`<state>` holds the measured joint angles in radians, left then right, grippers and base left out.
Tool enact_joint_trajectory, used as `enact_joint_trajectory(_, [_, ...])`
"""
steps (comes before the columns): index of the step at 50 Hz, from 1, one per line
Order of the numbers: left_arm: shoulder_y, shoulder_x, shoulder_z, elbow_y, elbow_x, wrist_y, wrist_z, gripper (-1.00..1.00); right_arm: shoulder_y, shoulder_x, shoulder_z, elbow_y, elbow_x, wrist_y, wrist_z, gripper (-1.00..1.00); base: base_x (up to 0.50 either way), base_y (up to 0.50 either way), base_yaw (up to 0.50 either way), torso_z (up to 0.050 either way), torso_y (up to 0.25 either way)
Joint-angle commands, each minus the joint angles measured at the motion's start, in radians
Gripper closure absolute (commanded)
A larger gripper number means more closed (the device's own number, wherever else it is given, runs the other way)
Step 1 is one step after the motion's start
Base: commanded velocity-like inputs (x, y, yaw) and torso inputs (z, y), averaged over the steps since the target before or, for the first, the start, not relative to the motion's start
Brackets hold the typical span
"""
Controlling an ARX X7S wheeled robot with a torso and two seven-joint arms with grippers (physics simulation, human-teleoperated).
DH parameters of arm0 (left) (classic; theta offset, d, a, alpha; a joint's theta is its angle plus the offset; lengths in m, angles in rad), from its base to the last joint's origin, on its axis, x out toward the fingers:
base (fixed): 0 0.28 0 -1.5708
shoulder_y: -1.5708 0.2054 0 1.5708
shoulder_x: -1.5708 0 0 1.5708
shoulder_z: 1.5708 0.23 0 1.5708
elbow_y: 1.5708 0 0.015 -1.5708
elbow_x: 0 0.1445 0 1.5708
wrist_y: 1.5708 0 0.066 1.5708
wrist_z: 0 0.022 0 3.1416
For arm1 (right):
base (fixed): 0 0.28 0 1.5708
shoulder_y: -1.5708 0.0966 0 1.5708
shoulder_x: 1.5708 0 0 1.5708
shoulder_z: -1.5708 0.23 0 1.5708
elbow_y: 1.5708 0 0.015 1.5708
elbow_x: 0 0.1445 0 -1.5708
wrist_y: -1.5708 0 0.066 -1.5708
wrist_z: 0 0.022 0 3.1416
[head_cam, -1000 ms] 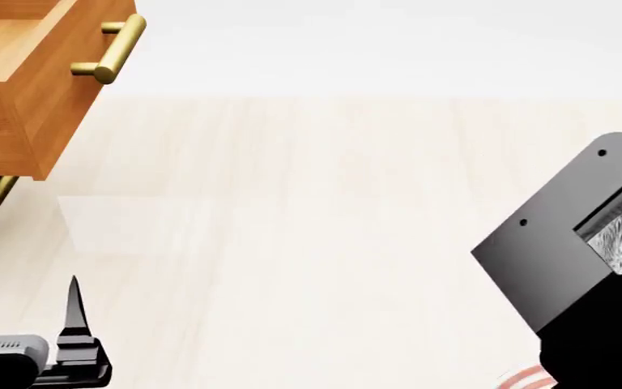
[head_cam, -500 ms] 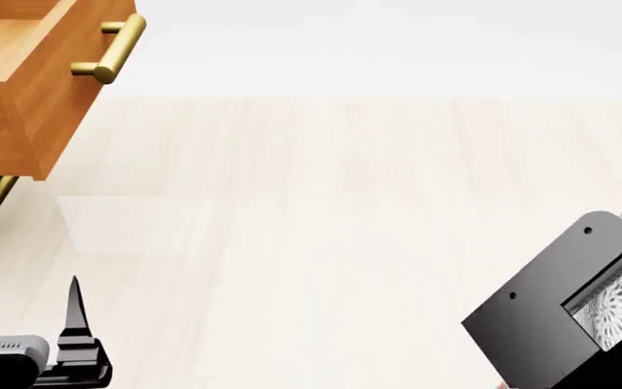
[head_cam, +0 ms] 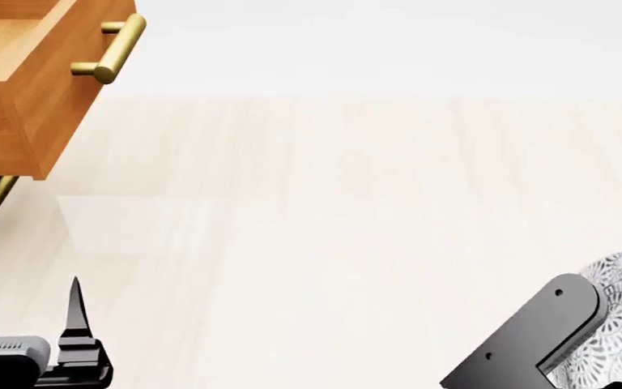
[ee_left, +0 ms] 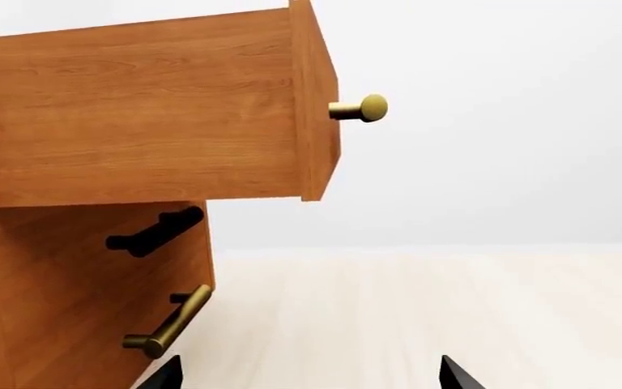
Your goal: Put the bowl on the plate.
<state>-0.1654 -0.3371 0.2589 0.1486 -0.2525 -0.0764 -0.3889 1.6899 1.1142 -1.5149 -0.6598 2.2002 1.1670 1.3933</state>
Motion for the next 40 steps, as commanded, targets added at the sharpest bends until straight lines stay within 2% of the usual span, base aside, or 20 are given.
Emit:
enact_joint_trajectory(1, [0.004, -0.004, 0.001, 0.005, -0.002, 0.000, -0.004, -1.00, -0.030, 0.015, -0.001, -0.024, -0.051, -0.021, -0.019, 1.00, 0.00, 0.00, 0.00, 0.000, 0.000])
enact_joint_trajectory(40, [0.000, -0.011, 0.014, 0.019, -0.005, -0.013, -0.014, -1.00, -0.177, 0.036, 0.016, -0.024, -0.271, -0.116, -0.218, 1.00, 0.00, 0.00, 0.00, 0.000, 0.000])
